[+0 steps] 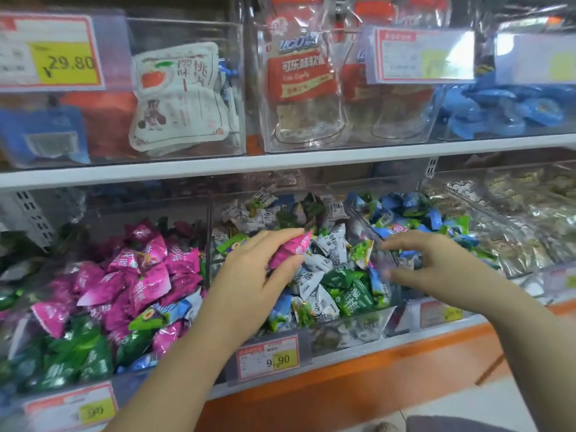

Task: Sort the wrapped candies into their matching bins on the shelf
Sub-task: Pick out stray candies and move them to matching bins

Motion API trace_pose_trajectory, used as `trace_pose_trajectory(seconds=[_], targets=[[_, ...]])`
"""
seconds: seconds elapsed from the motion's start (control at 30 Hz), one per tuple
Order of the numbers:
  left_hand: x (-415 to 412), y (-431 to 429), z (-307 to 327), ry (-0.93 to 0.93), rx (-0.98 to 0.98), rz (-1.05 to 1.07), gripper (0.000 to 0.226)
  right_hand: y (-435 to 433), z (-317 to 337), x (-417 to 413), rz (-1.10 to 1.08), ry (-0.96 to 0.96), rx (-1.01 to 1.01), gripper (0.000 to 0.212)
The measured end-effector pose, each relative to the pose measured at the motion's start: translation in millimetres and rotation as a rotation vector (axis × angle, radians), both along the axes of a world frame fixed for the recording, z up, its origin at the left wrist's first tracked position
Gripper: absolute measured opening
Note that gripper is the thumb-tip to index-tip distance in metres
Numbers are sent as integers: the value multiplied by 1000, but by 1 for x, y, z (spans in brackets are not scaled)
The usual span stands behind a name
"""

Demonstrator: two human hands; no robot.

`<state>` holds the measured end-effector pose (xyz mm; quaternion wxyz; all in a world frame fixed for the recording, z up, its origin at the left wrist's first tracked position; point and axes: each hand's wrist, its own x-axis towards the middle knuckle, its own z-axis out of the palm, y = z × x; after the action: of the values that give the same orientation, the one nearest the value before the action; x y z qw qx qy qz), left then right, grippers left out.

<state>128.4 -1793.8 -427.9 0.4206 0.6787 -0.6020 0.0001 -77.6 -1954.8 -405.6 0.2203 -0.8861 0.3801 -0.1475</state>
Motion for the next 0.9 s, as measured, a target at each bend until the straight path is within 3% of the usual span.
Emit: trace_pose_trajectory(seconds=[0.17,0.3,0.53,0.7,0.77,0.9], targets=[[-3,2,0,4,4,12,38,1,-15,17,60,244,-75,62],[-3,2,1,-6,11,26,26,0,-19,29,72,264,-133,64],[-1,3,1,7,15,35,37,-8,-22,39,152,275,-193,64],[2,4,0,0,10,50,39,-8,-7,29,174,123,-97,52],[3,4,0,8,4,52,42,-15,3,26,117,94,-170,39],[7,2,1,13,3,59,44,-31,13,37,191,395,-290,30]])
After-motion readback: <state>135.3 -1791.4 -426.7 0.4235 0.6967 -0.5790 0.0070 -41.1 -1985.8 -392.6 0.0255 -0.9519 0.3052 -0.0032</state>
